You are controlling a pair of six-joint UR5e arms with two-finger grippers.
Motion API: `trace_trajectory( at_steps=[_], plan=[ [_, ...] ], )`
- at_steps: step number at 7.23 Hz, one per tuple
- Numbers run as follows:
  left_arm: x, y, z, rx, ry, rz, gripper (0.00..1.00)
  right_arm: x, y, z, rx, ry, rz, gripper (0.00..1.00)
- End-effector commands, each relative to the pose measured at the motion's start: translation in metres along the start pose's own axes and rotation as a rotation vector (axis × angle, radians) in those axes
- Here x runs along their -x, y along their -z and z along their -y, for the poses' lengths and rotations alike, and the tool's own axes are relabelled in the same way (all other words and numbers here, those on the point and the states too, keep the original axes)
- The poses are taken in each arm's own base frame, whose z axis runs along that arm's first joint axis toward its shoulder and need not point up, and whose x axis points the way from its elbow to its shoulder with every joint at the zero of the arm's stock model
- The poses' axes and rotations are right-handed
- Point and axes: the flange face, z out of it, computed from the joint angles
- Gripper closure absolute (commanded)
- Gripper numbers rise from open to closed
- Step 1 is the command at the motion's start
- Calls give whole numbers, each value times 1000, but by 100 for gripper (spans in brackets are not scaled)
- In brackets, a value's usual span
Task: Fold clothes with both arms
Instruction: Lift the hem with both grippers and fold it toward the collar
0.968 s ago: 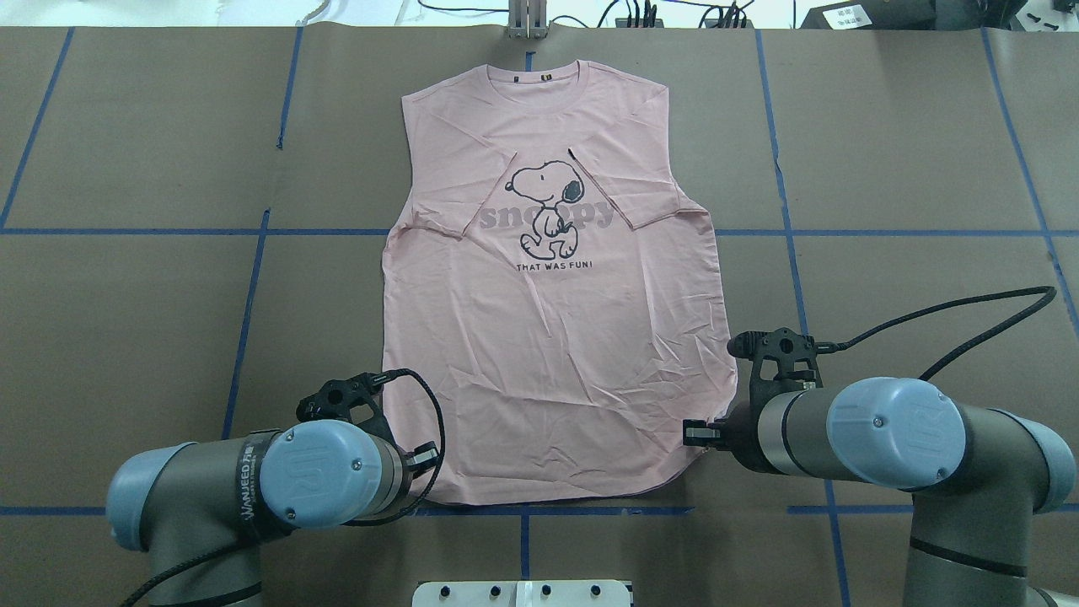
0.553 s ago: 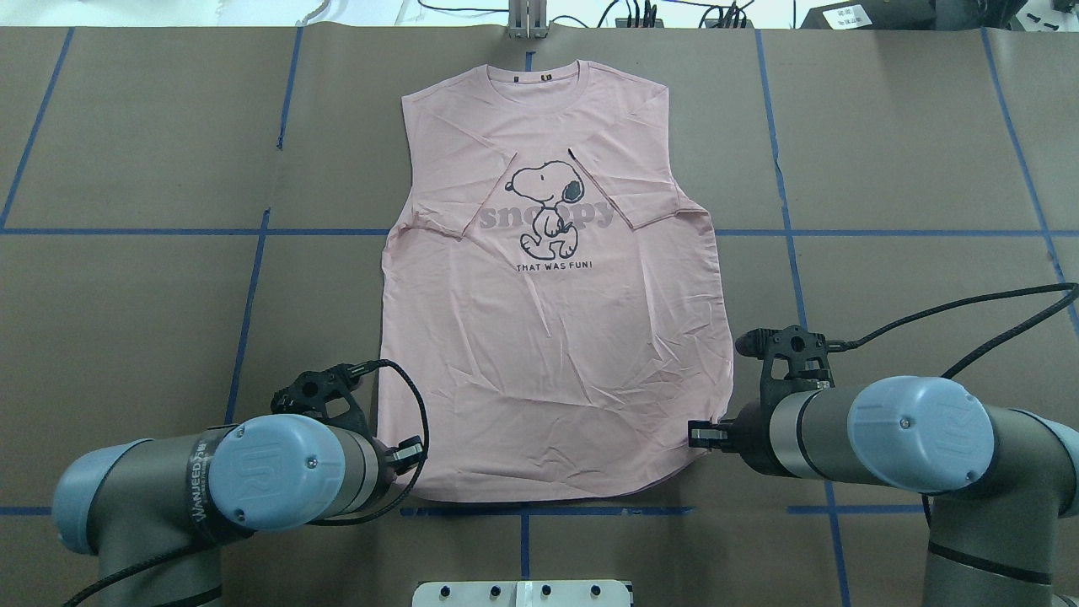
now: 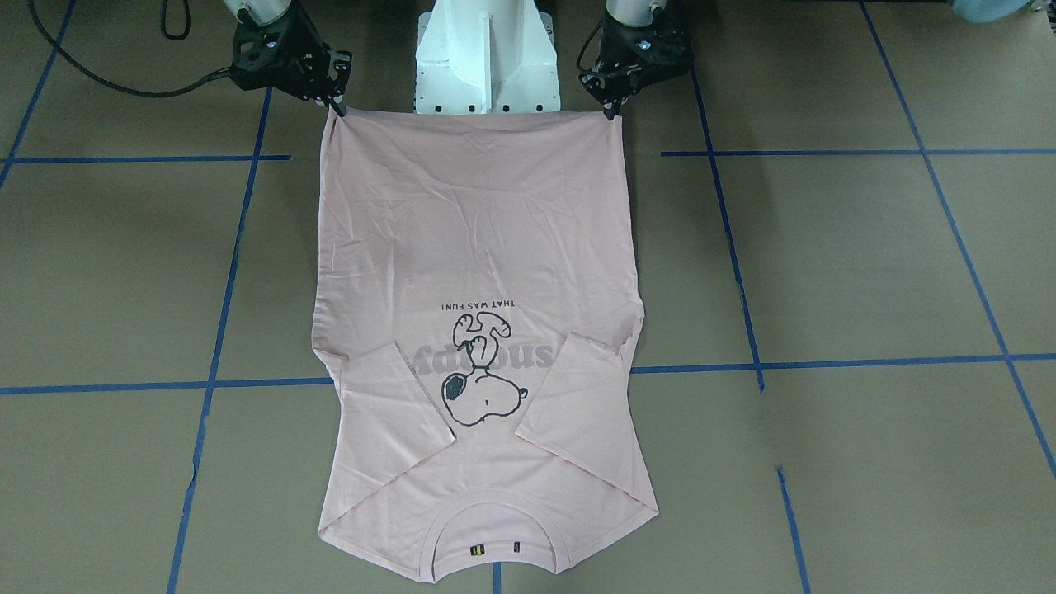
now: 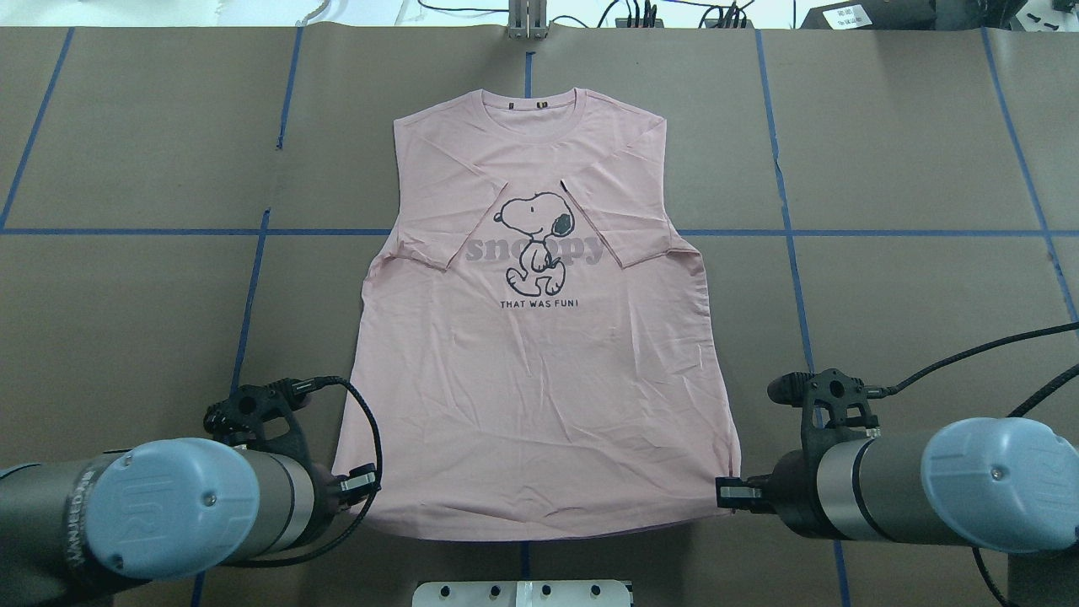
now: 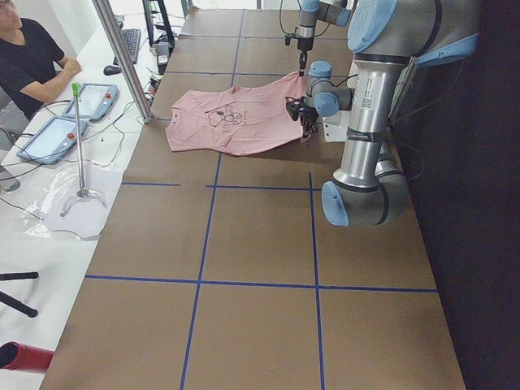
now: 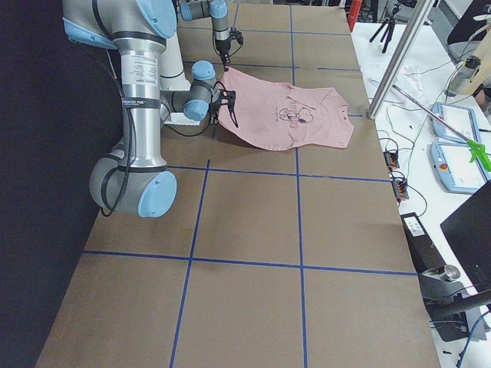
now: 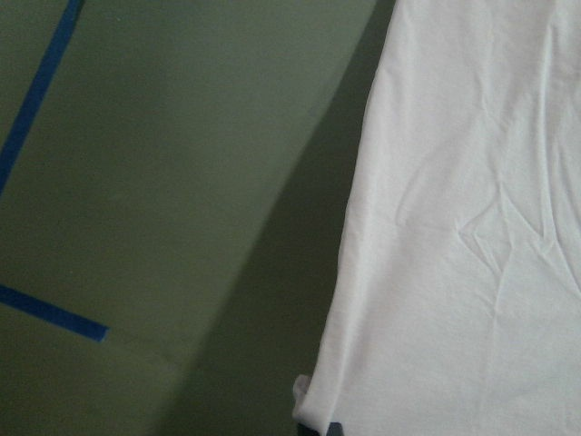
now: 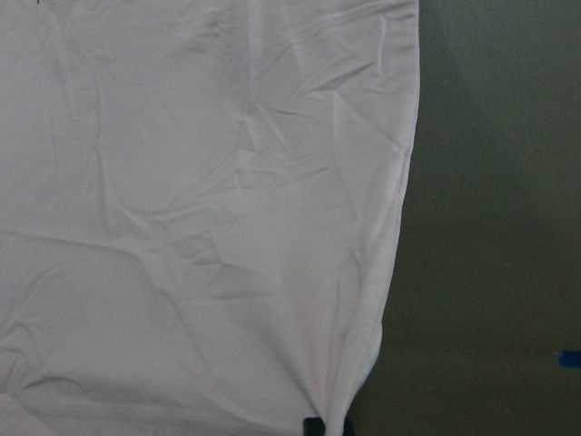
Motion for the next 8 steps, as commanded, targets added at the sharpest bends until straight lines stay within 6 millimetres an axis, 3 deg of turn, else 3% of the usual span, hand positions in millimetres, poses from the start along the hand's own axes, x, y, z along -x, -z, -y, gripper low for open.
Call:
trace_trajectory(
  at_steps=[1, 2, 3, 4, 6, 8],
  plan=[
    [6, 21, -23, 37, -28, 8, 100, 1, 16, -16, 34, 15, 20, 100],
    [4, 21, -23, 41, -36, 6, 100, 10, 15, -16, 34, 19, 39, 100],
    [0, 19, -18, 35, -48, 3, 100, 15, 13, 2, -6, 14, 49, 100],
    [-6, 29, 9, -11, -95, -22, 100, 32, 15, 35, -72, -1, 85, 100],
    [-22, 35, 85, -127, -117, -19, 100, 41, 28, 100, -199, 7, 104, 100],
    [-39, 12, 149, -187, -147, 46, 100, 28, 33, 173, -320, 4, 51, 100]
  ],
)
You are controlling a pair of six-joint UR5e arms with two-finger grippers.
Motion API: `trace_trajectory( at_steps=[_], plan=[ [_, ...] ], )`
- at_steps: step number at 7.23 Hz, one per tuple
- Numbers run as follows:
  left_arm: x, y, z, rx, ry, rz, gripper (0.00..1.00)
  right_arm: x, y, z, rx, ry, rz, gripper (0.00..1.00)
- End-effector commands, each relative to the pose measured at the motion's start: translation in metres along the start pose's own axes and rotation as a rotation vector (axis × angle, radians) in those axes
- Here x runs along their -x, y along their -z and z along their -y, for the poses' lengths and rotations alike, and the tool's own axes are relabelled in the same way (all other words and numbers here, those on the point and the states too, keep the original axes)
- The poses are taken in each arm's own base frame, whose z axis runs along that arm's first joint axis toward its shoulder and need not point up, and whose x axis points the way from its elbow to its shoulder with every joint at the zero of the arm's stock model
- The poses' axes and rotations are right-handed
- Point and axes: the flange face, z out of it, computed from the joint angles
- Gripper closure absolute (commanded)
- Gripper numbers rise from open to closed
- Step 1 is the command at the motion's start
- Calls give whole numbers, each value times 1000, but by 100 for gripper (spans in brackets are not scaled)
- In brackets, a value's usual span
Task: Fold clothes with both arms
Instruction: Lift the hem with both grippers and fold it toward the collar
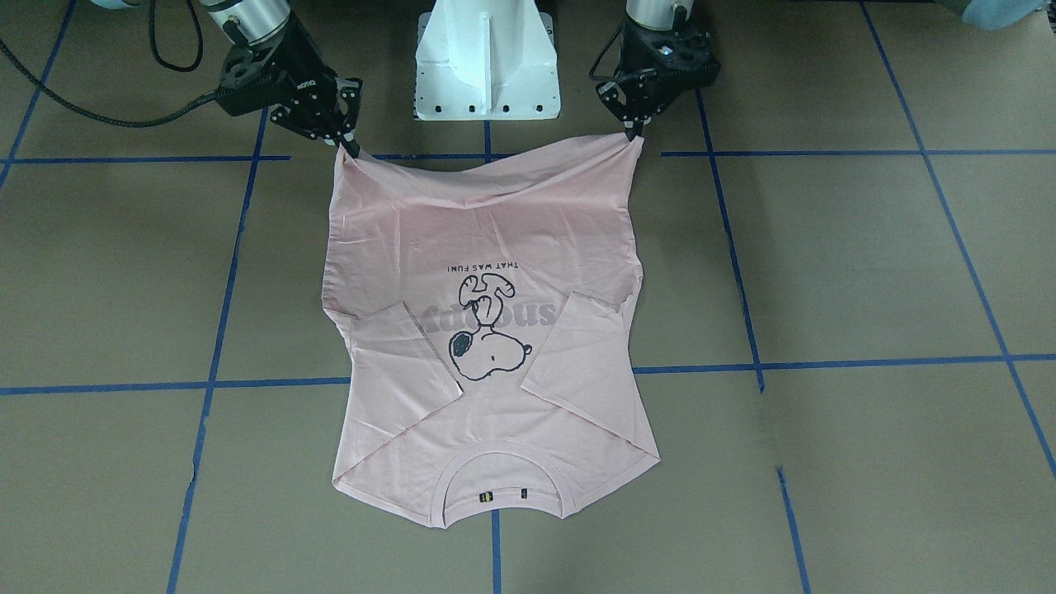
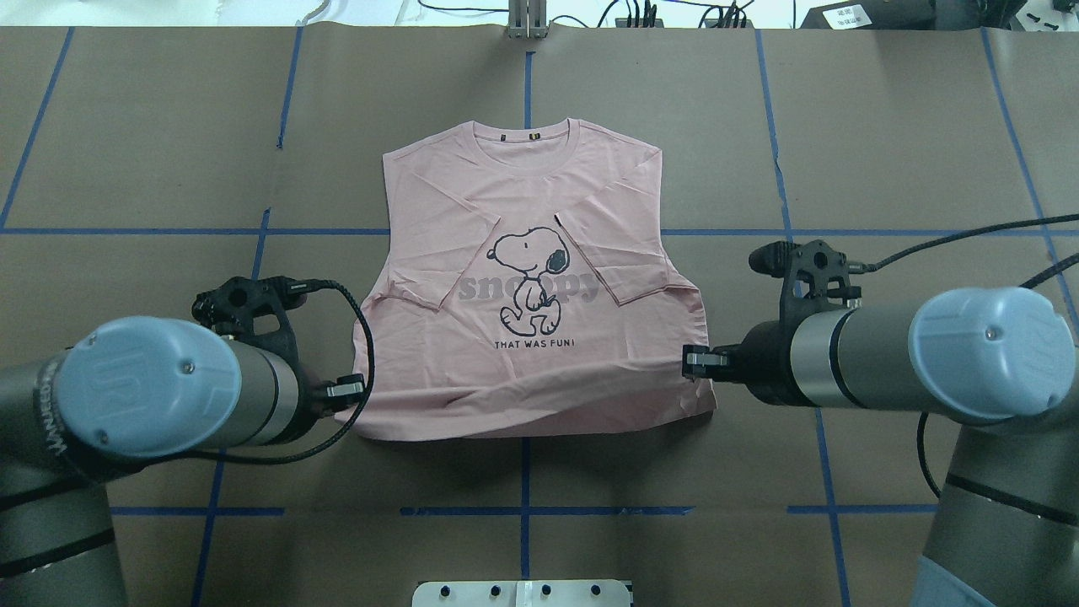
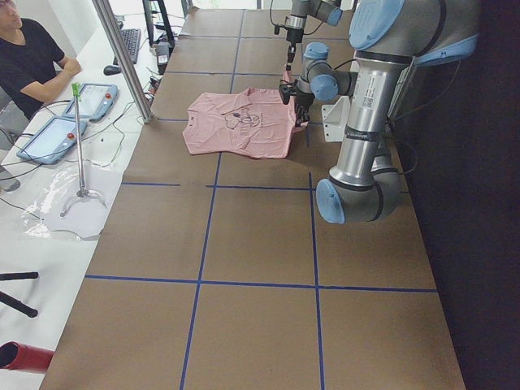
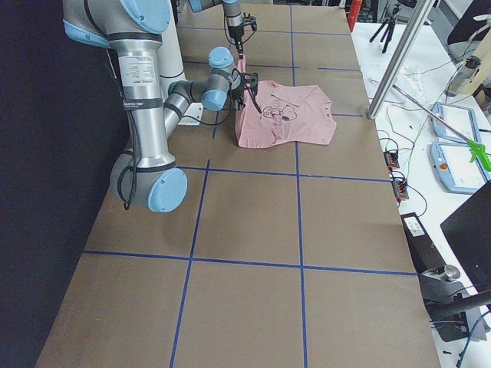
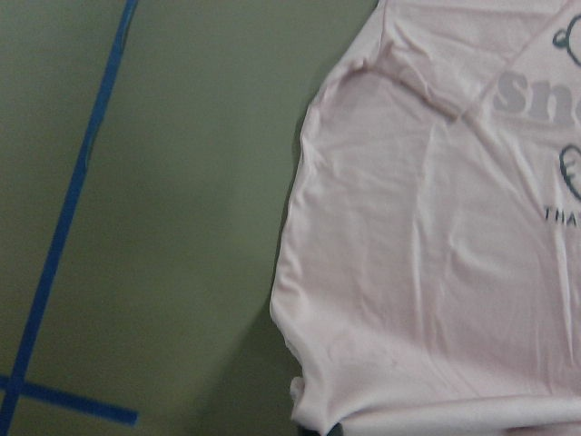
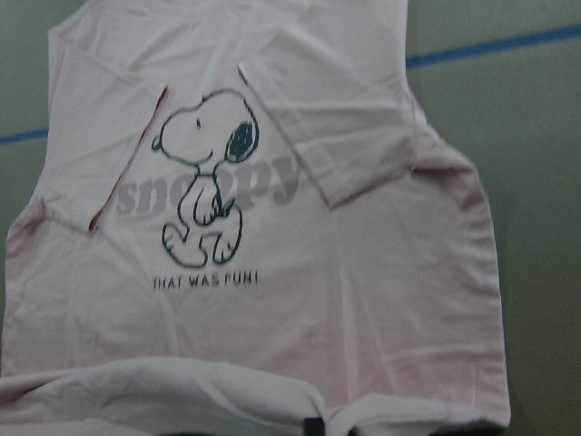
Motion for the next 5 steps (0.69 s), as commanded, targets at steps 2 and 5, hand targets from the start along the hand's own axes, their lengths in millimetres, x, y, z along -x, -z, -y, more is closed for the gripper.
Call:
trace_trajectory(
  at_steps=[2, 5],
  plan=[
    [-16, -24, 109, -119, 33, 16, 100, -12, -36, 109, -140, -28, -93, 100],
    [-45, -66, 226, -184, 52, -10, 100, 33, -90, 185, -179, -62, -135, 100]
  ],
)
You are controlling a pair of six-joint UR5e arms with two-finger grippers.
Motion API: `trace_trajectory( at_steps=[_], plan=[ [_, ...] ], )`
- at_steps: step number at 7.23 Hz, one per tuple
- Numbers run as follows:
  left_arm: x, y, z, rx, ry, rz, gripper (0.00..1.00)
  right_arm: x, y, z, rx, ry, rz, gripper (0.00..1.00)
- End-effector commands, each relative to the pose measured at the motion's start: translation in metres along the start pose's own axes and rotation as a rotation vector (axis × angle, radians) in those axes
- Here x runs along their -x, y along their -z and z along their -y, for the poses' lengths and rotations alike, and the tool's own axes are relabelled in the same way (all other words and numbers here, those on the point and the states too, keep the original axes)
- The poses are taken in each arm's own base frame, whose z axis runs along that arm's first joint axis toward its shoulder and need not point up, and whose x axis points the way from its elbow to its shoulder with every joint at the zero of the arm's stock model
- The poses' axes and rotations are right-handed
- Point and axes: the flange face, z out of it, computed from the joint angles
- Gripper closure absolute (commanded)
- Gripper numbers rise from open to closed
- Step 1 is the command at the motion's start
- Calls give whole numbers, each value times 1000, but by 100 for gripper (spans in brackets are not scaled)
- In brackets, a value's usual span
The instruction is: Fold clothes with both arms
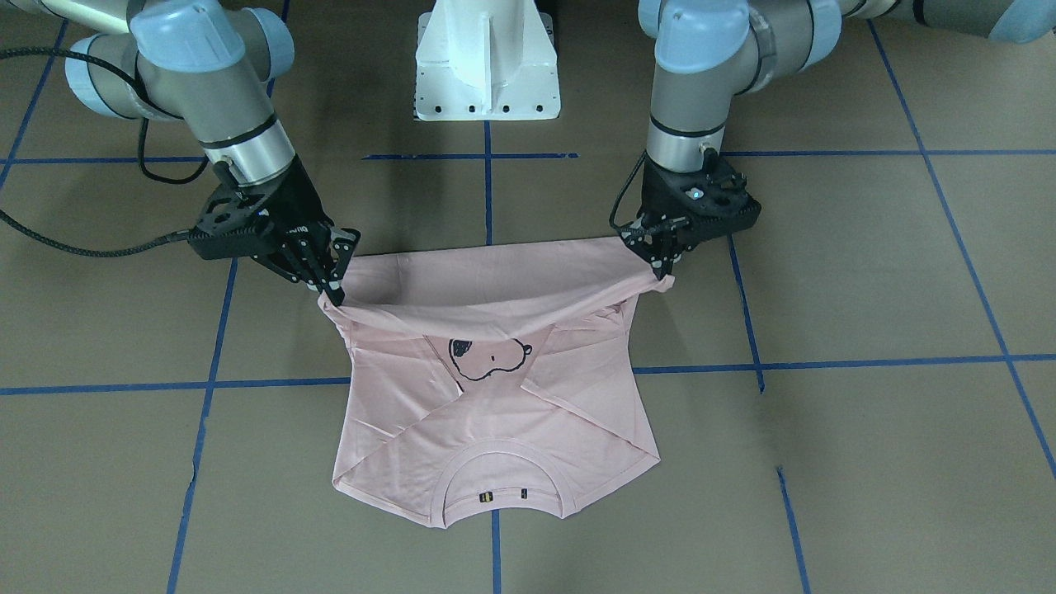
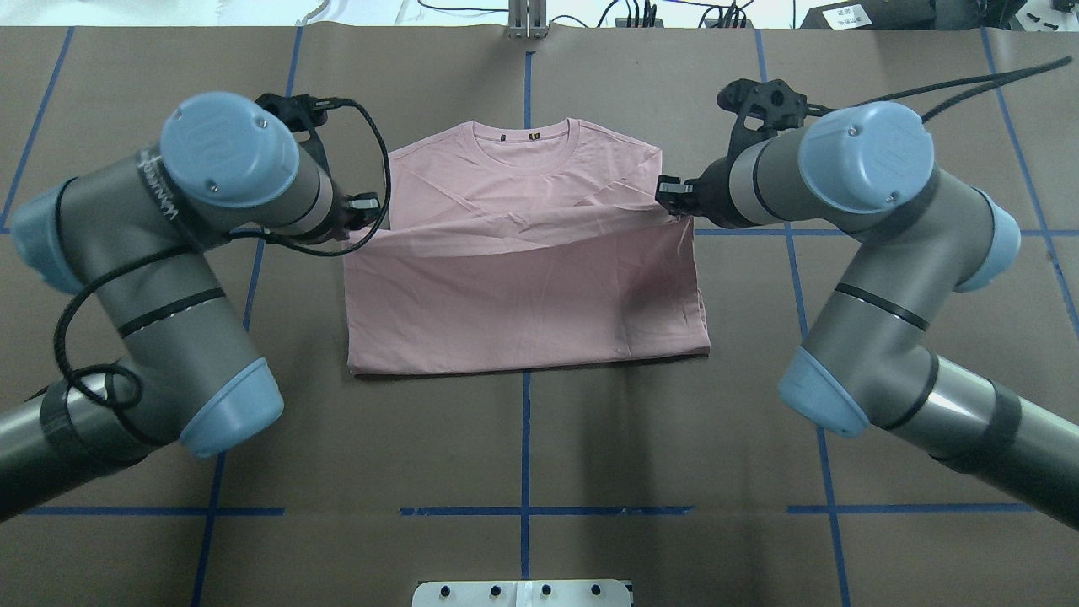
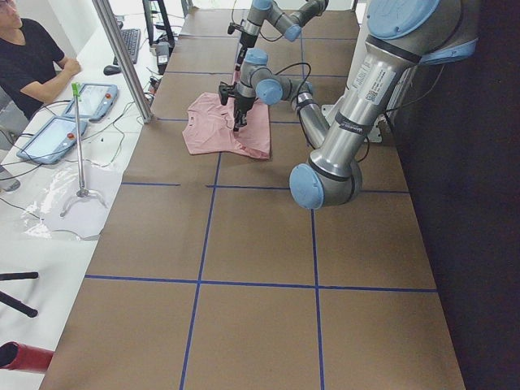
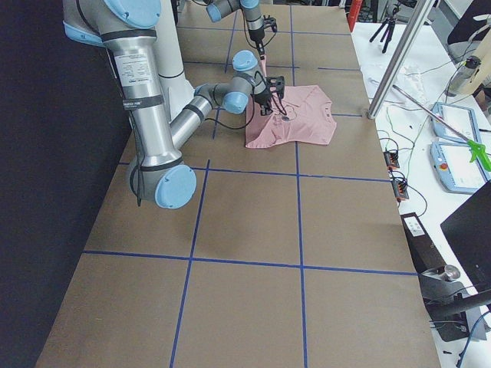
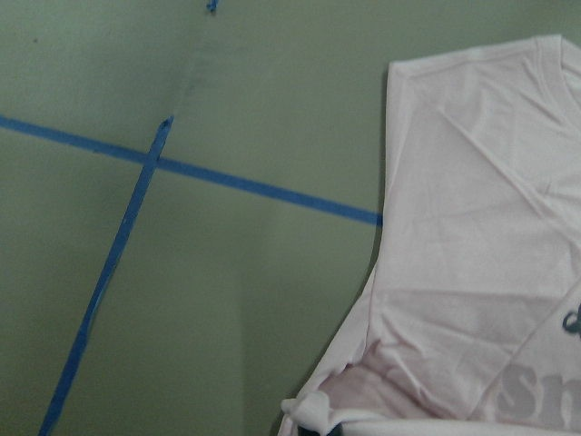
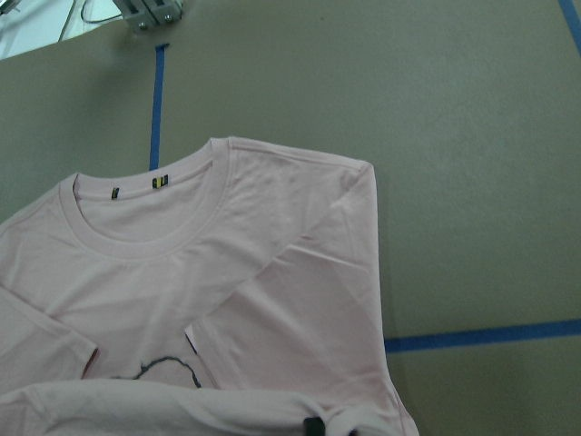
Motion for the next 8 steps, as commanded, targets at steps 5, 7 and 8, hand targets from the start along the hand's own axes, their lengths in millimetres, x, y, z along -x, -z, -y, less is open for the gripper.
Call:
trace_trajectory(
  at_steps=[5, 7, 8],
  plan=[
    [-9, -89, 81, -66, 6, -32, 100, 42, -99, 154, -124, -55, -26, 100],
    [-17, -100, 97, -78, 16, -26, 100, 34, -112, 158, -126, -39, -60, 100],
    [-20, -102, 100, -78, 18, -21, 100, 29, -117, 156, -123, -17, -70, 100]
  ],
)
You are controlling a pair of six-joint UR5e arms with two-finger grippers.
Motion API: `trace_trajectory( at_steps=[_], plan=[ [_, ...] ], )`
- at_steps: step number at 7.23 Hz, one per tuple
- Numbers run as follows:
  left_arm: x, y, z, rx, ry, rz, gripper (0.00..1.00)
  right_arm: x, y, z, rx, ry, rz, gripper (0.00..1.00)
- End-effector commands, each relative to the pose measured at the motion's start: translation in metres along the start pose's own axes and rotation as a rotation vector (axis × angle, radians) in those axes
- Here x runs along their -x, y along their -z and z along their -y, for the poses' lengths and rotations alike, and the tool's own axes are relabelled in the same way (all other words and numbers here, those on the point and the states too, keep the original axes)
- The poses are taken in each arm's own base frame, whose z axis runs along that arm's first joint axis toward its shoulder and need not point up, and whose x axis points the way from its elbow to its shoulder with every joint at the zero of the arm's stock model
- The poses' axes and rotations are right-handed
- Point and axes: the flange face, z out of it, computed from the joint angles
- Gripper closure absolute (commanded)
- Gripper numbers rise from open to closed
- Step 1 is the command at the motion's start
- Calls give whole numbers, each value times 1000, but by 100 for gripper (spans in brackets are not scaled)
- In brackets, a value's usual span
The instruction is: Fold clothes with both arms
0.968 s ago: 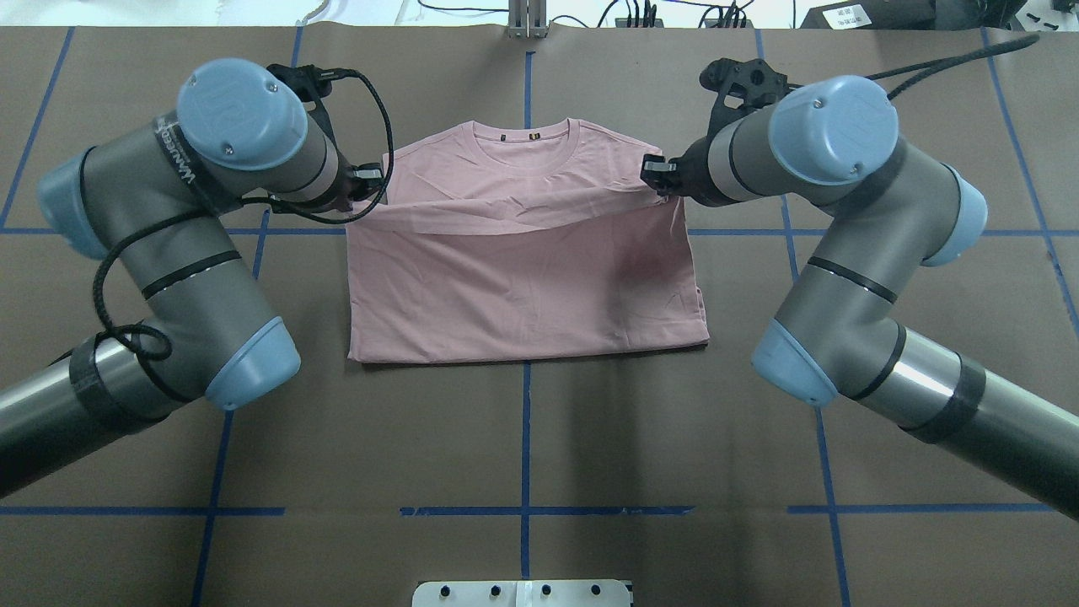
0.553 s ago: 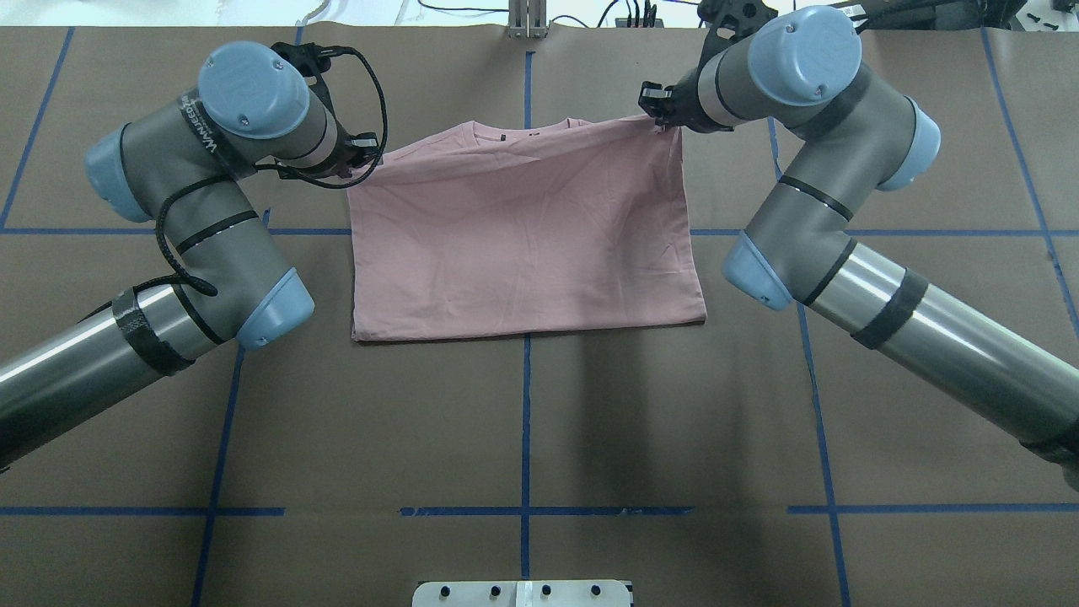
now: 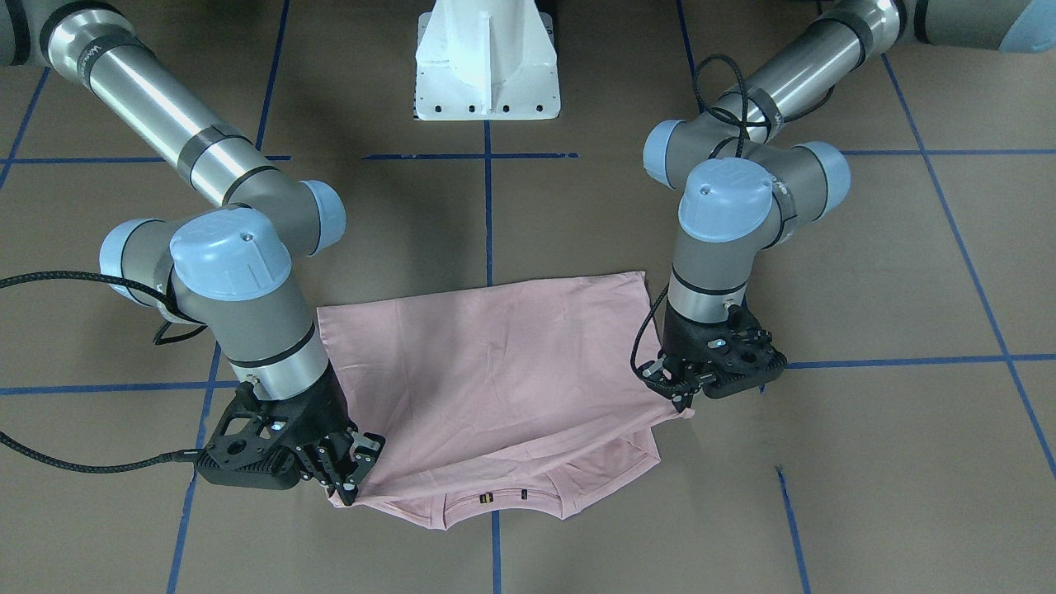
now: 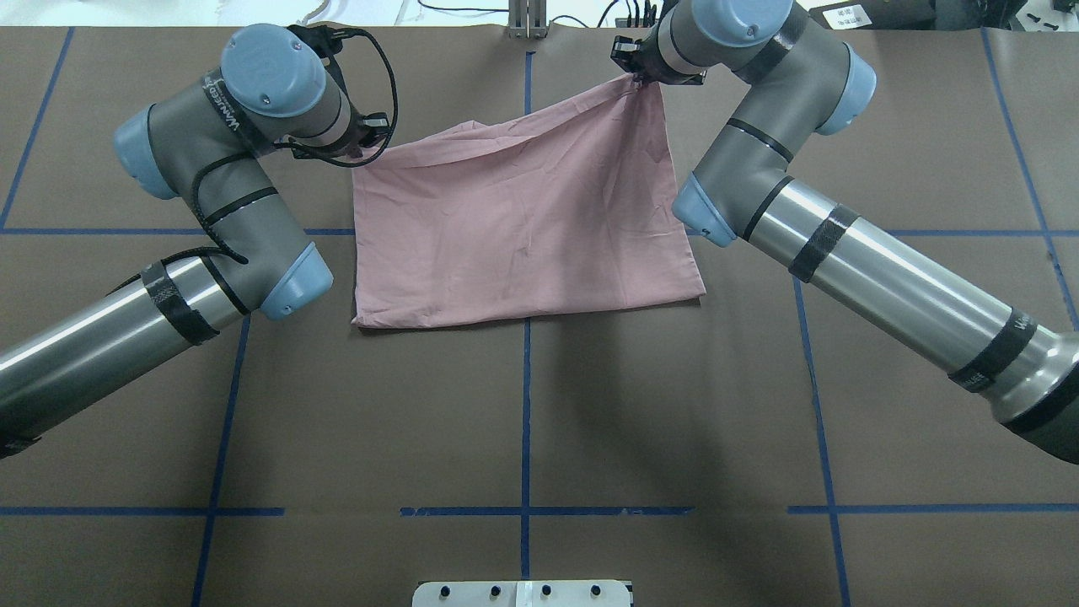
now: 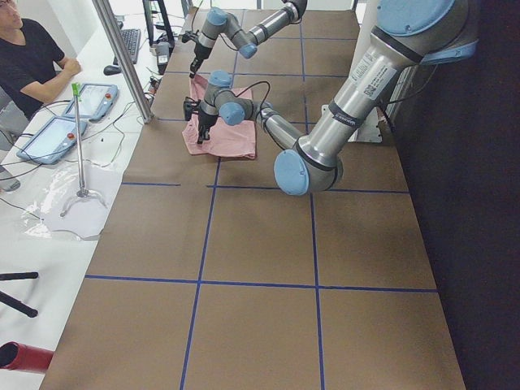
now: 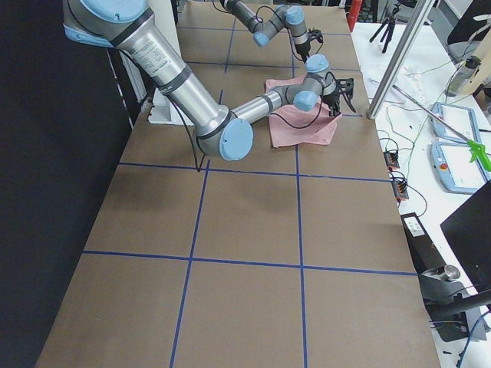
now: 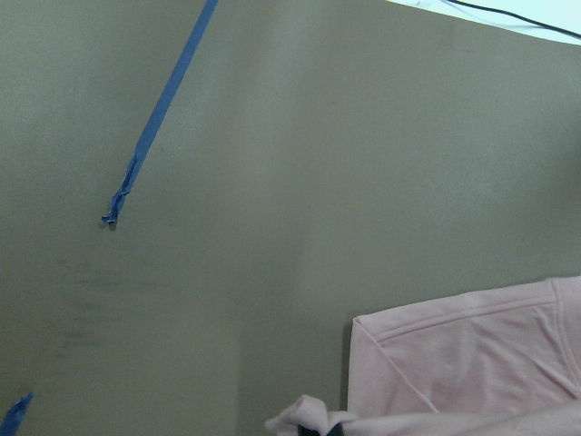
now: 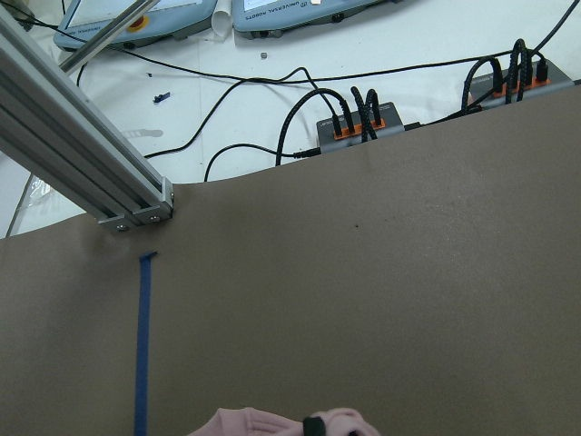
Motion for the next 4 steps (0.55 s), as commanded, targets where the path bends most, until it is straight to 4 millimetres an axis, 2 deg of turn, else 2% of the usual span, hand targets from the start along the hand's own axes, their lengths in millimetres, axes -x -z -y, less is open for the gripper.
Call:
trace_trajectory(
  at_steps=[1, 2, 4],
  plan=[
    [-2, -14, 6, 0, 5, 10, 100, -12, -13, -2, 5, 35, -28, 100],
    [-2, -17, 6, -3, 2, -2, 100, -11, -14, -6, 11, 37, -25, 100],
    [-9, -11, 7, -6, 1, -15, 100, -3, -15, -21, 27, 50, -10, 100]
  ],
)
